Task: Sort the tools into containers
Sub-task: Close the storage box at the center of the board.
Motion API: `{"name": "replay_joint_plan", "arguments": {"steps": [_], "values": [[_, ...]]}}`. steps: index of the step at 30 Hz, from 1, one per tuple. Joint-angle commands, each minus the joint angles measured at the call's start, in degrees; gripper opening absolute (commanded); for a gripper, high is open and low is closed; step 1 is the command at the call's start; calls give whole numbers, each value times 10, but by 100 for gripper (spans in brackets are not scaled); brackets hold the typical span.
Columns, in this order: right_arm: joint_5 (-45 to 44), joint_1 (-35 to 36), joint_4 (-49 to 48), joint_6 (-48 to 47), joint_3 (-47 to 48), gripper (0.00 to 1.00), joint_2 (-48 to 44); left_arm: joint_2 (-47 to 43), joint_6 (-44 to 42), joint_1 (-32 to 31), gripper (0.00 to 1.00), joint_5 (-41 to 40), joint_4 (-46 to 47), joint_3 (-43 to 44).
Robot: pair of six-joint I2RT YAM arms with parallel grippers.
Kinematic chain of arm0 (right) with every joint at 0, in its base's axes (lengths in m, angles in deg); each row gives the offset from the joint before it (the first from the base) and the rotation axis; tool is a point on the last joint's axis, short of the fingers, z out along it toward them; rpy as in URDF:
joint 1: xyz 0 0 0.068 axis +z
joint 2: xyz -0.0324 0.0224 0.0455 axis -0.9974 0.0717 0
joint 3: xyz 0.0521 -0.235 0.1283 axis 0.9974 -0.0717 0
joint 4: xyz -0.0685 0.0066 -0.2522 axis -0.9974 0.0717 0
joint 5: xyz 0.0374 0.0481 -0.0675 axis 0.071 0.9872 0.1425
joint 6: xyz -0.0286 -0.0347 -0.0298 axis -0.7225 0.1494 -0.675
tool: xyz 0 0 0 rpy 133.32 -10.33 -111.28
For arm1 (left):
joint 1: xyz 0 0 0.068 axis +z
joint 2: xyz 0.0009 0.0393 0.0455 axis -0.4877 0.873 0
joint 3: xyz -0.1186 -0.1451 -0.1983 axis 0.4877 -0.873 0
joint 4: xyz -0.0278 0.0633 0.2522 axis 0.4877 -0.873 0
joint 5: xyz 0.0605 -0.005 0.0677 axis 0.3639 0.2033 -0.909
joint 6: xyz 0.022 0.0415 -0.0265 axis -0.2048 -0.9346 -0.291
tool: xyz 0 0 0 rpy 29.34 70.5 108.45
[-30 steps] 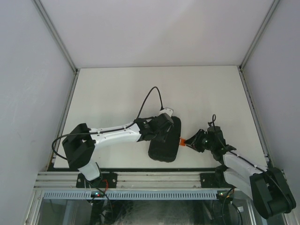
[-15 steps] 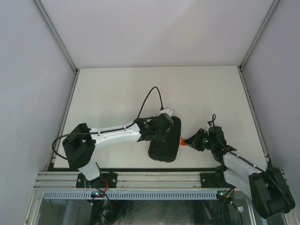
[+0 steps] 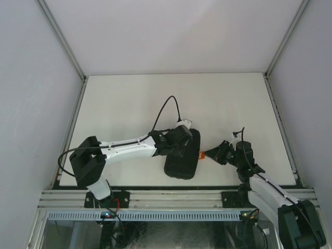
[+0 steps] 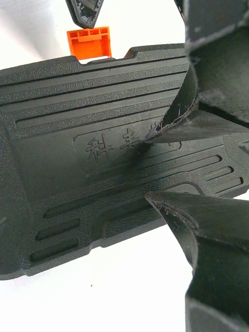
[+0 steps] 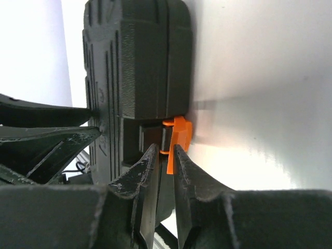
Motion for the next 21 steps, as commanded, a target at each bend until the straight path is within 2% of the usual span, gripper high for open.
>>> {"name": "replay_joint_plan", "arguments": {"steps": [1,21], "values": [[24,1,-51,6,5,16,-5,28,9,-3,45,45,-6,9],[20,15,-88,3,21,17,74,26,12,-3,44,50,-1,4]]}}
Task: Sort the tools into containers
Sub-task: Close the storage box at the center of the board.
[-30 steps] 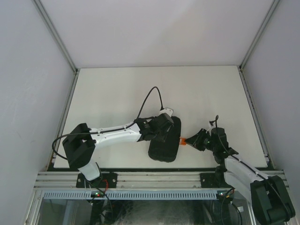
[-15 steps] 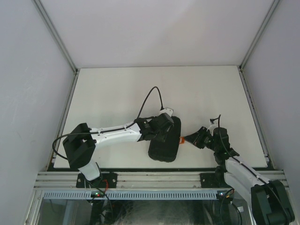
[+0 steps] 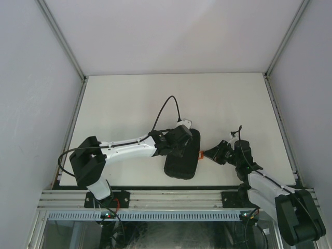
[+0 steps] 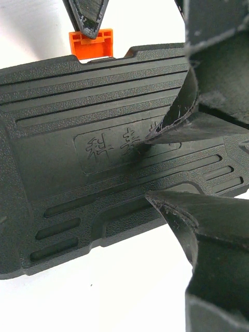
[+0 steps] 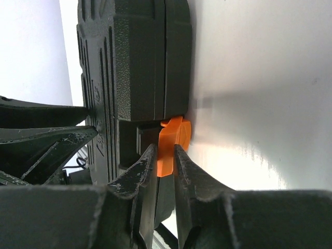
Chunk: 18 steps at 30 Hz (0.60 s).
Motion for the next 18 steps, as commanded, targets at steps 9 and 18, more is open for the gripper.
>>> {"name": "replay_joint_plan", "arguments": {"steps": [9,18], "values": [[-15,29,-18,-15,37,18,53,28,11,-3,44,51,-2,5],[-43,44,28,-37,55,20,58,30,11,-3,43,53,-1,7]]}}
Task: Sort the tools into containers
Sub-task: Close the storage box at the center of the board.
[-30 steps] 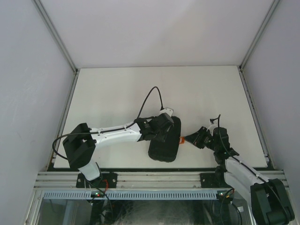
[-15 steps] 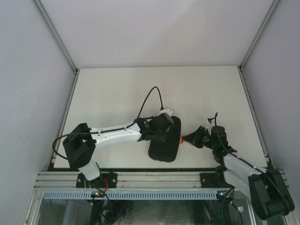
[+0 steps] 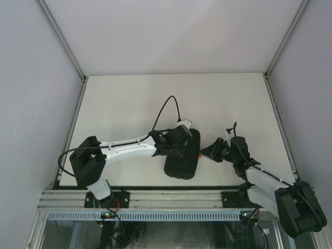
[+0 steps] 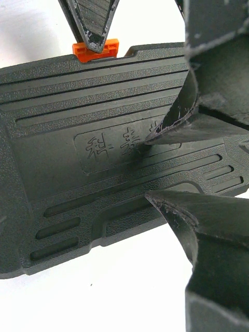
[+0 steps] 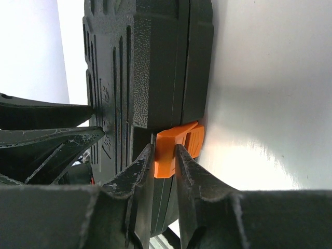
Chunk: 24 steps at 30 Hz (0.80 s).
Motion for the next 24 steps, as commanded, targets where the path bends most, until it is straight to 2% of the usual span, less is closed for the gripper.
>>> {"name": "replay_joint_plan", "arguments": {"steps": [1,8,17,24], "values": [[-32,9,40,-30,21,21,7,30,12,-3,43,53,0,7],[-48,13,62,-34,22,24,-10,30,11,-4,43,54,0,8],[-73,13,105,-37,26,21,-53,33,11,-3,43,56,0,10],[-57,14,88,-35,25,21,-39,34,11,-4,42,57,1,10]]}}
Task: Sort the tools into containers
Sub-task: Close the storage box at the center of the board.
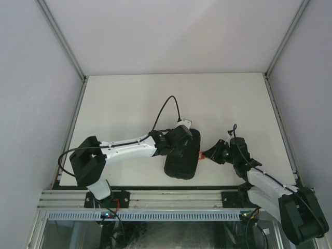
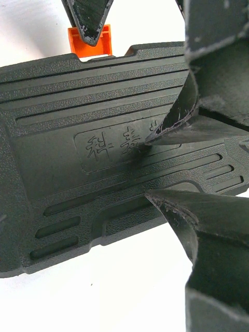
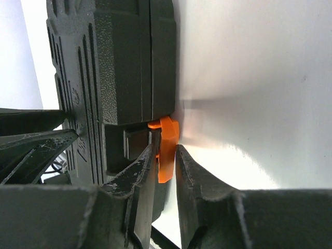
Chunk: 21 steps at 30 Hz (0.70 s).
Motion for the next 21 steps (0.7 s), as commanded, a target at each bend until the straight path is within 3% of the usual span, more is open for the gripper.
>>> {"name": "replay_joint_plan", "arguments": {"steps": [1,13,21], "values": [[3,4,-24,-10,12,21,13,33,12,-4,42,57,1,10],[18,8,-72,-1,9,16,45,34,11,-4,42,58,1,11],[-51,14,64,-28,37,10,-69,37,11,-3,42,59,1,12]]}}
